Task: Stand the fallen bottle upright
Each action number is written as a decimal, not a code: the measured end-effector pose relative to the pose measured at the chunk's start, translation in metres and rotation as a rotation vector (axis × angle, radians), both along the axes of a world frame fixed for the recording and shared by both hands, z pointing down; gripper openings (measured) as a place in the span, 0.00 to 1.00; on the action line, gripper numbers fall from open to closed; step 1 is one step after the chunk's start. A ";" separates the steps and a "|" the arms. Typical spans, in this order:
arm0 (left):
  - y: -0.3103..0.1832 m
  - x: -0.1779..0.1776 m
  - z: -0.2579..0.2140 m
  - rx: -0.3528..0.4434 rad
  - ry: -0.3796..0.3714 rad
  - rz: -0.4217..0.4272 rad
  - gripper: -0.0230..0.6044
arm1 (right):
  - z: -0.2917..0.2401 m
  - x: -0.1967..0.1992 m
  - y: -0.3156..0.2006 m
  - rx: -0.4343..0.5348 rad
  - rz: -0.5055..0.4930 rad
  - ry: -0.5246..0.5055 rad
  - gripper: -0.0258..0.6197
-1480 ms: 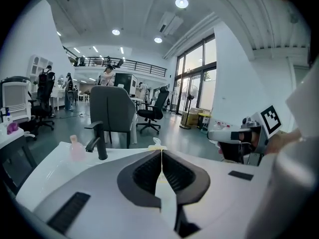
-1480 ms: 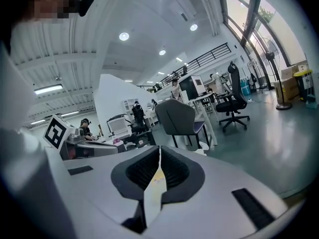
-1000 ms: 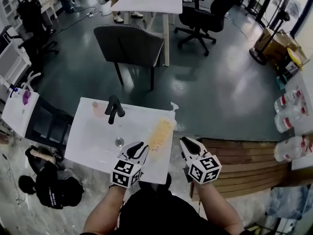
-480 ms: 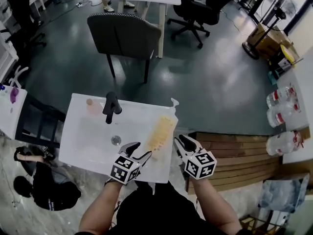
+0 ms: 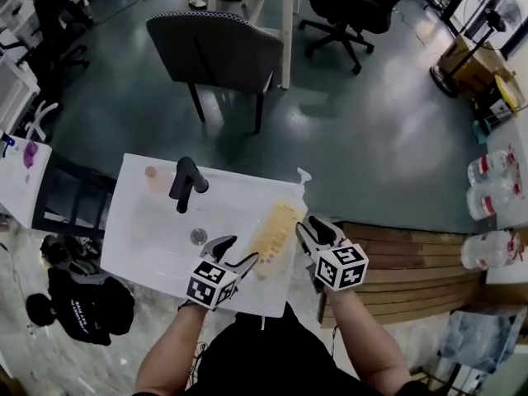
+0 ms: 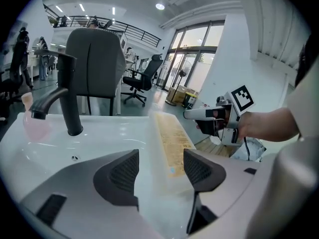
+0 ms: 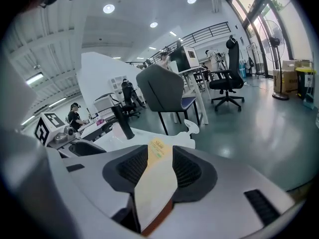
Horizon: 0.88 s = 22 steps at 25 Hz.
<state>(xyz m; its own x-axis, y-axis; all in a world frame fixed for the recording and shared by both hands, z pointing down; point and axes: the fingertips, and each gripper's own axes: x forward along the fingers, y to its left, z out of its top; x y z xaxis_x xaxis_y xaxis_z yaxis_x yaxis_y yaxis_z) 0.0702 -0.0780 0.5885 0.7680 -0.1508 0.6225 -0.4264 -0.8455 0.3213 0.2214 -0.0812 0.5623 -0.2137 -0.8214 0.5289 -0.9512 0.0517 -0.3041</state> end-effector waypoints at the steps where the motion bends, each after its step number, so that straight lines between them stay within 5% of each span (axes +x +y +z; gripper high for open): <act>1: -0.004 0.003 0.000 0.001 -0.003 0.000 0.50 | 0.003 0.005 -0.005 -0.001 0.002 -0.003 0.30; 13: -0.037 0.028 -0.003 0.102 -0.049 -0.130 0.41 | 0.024 0.049 -0.052 -0.029 0.002 -0.009 0.32; 22: -0.021 0.034 -0.006 0.053 -0.003 -0.150 0.43 | 0.015 0.051 -0.054 -0.049 -0.058 0.063 0.32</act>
